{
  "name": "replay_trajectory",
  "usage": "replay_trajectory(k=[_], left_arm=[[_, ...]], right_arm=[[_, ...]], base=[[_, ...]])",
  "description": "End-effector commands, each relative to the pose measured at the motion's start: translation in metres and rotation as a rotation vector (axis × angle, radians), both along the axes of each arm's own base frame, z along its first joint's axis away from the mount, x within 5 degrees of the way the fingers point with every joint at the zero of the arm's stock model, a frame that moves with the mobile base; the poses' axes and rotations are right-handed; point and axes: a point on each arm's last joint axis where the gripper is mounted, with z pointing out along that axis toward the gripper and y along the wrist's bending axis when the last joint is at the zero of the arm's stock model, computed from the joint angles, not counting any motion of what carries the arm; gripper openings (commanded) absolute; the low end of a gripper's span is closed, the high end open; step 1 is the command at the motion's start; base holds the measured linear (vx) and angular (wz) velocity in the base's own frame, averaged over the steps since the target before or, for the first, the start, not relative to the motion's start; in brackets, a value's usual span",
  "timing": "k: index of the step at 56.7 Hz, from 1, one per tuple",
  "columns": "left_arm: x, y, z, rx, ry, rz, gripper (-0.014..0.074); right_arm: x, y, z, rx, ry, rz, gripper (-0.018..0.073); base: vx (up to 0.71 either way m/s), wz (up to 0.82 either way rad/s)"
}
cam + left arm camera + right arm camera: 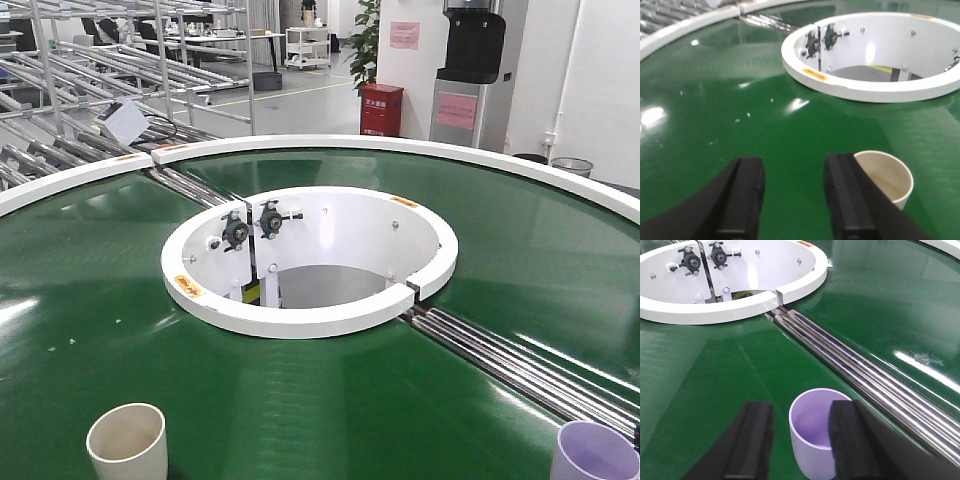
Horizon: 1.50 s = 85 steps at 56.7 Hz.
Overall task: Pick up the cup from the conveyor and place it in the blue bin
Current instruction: 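Close left gripper on beige cup rim, right gripper on lavender cup rim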
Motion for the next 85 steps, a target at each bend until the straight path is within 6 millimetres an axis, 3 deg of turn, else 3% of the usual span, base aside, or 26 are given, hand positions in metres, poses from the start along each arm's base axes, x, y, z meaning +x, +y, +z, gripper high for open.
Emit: replay_trajectory(k=[1, 9, 26, 35, 48, 59, 67, 76, 85], left_arm=[[0.010, 0.000, 0.012, -0.015, -0.066, 0.008, 0.0453], [0.032, -0.004, 0.008, -0.011, 0.118, -0.021, 0.0453], [0.104, -0.028, 0.031, 0.105, 0.342, -0.175, 0.0453], [0.146, -0.034, 0.024, 0.087, 0.471, -0.193, 0.0453], [0.188, -0.040, -0.004, 0.062, 0.613, -0.210, 0.0453], [0.203, -0.042, -0.040, 0.048, 0.724, -0.213, 0.0453], [0.208, -0.045, -0.056, 0.011, 0.772, -0.216, 0.0453], [0.211, -0.045, -0.063, 0.006, 0.789, -0.215, 0.0433], [0.211, -0.045, -0.063, 0.006, 0.785, -0.214, 0.0313]], right_arm=[[0.003, 0.000, 0.020, 0.003, -0.120, 0.002, 0.0430], [0.003, 0.000, 0.020, 0.003, -0.122, 0.002, 0.0432], [0.003, 0.000, 0.020, 0.003, -0.121, 0.002, 0.0432], [0.003, 0.000, 0.020, 0.002, -0.121, 0.003, 0.0432], [0.003, 0.000, 0.020, 0.001, -0.121, 0.003, 0.0432], [0.003, 0.000, 0.019, -0.006, -0.115, 0.005, 0.0432], [0.003, 0.000, 0.016, -0.002, -0.081, 0.002, 0.0432], [0.013, 0.000, 0.013, 0.053, 0.194, -0.044, 0.0432], [0.037, -0.016, 0.033, 0.050, 0.404, -0.164, 0.0432]], base=[[0.00, 0.00], [0.00, 0.00], [0.00, 0.00], [0.00, 0.00], [0.00, 0.00], [0.00, 0.00], [0.00, 0.00], [0.00, 0.00], [0.00, 0.00]])
